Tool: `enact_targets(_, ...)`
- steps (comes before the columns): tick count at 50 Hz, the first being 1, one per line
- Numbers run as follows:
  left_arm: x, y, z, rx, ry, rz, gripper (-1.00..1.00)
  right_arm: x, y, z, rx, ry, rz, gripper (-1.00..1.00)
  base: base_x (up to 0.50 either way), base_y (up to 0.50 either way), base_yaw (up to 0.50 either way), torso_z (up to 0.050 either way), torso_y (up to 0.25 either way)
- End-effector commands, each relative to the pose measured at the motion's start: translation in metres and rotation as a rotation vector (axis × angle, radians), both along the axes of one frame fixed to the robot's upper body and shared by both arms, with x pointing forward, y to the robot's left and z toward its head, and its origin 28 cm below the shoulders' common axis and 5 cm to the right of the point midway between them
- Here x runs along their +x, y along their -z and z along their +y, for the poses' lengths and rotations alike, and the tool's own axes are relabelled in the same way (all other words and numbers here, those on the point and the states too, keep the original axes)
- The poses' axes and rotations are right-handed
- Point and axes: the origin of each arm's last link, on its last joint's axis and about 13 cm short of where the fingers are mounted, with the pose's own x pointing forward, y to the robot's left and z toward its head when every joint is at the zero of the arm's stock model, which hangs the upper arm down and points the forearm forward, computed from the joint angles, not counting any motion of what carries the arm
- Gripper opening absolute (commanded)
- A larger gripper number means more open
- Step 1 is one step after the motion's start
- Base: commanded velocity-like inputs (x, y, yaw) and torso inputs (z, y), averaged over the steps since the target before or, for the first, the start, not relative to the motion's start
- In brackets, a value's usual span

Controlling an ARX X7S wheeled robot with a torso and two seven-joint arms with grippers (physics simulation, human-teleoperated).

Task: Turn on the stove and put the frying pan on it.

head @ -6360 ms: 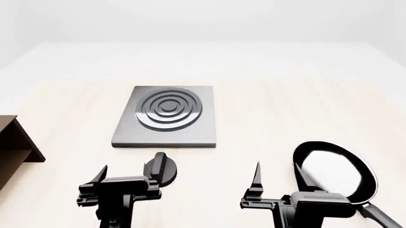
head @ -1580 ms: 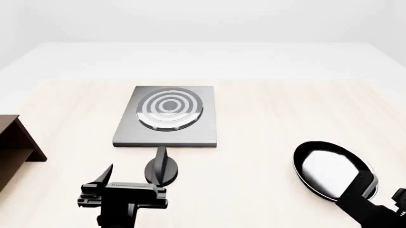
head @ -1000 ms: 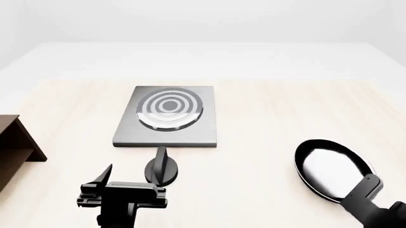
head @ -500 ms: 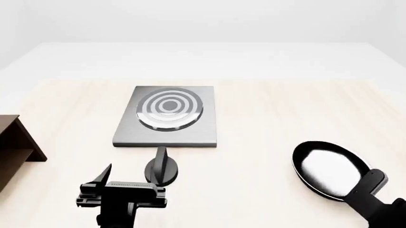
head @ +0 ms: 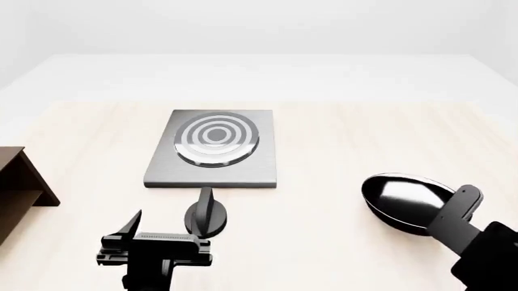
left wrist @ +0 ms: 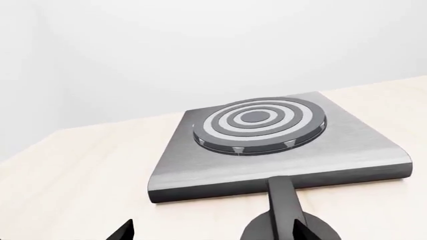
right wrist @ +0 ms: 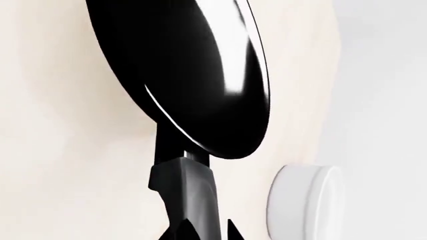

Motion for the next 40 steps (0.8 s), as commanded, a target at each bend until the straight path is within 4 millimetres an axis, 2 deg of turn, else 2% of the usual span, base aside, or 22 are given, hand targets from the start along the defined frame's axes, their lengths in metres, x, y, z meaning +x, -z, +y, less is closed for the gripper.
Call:
enact_targets(1, 0.001, 0.000, 0.000, -0.011, 0.007, -0.004, 1.00, 0.019, -0.029, 0.016, 0.002, -0.074, -0.090, -1.00, 0.00, 0.00, 0.00, 0.000, 0.000)
enact_targets(24, 0.002, 0.001, 0.001, -0.013, 0.007, -0.001, 1.00, 0.028, -0.061, 0.028, 0.001, -0.116, -0.225, -1.00, 0.00, 0.00, 0.00, 0.000, 0.001)
enact_targets(40, 0.002, 0.001, 0.001, -0.015, 0.005, -0.002, 1.00, 0.042, -0.069, 0.036, 0.059, -0.131, -0.368, -1.00, 0.00, 0.00, 0.00, 0.000, 0.001)
